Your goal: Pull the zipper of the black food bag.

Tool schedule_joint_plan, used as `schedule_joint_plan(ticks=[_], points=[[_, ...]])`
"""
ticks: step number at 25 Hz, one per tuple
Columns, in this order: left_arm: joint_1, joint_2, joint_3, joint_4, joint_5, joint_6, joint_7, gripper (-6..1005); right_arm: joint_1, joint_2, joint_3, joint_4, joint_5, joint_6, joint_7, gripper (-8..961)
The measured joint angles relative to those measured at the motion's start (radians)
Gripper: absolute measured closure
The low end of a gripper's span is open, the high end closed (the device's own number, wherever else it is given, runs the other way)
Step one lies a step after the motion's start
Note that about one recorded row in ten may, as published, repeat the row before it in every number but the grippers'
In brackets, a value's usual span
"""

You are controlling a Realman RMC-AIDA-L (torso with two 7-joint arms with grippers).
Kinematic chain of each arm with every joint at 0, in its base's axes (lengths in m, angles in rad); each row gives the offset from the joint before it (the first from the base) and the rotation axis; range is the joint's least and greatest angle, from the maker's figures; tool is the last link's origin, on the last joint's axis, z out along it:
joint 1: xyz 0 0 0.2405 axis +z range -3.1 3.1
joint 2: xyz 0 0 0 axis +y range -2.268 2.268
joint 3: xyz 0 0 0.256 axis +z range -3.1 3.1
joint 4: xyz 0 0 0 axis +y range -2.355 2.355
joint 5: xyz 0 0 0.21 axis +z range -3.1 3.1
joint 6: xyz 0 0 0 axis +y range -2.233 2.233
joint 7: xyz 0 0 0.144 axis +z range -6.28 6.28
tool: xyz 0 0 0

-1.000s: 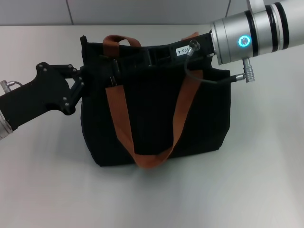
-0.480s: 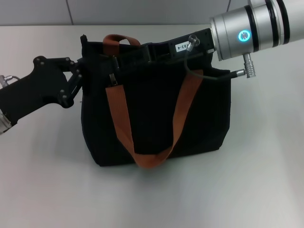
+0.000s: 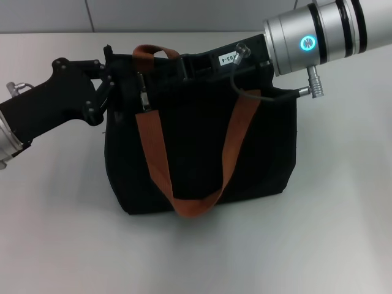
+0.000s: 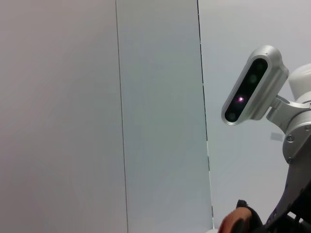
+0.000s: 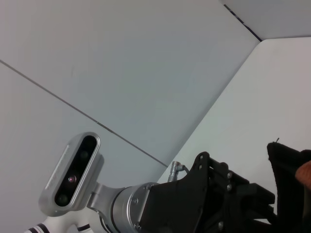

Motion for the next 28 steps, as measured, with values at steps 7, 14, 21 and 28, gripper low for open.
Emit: schedule_joint_plan(ticks=[7, 14, 21, 28], points=[[-0.009, 0.0, -0.002, 0.0, 0.0, -0.008, -0.011, 977, -0.005, 0.001, 0.0, -0.001, 0.006, -0.013, 0.001, 280], [-0.002, 0.0, -0.009, 0.0, 0.0, -0.004, -0.013, 977, -0.012, 0.002, 0.001, -0.002, 0.002, -0.003, 0.001, 290], [-0.001, -0.001, -0.01, 0.0, 0.0, -0.001, -0.013, 977, -0.008, 0.002, -0.006, 0.001, -0.012, 0.023, 0.007, 299], [0.0, -0.002, -0.009, -0.004, 0.0, 0.005, -0.014, 977, -0.012, 0.002, -0.021, 0.001, -0.012, 0.041, 0.01, 561]])
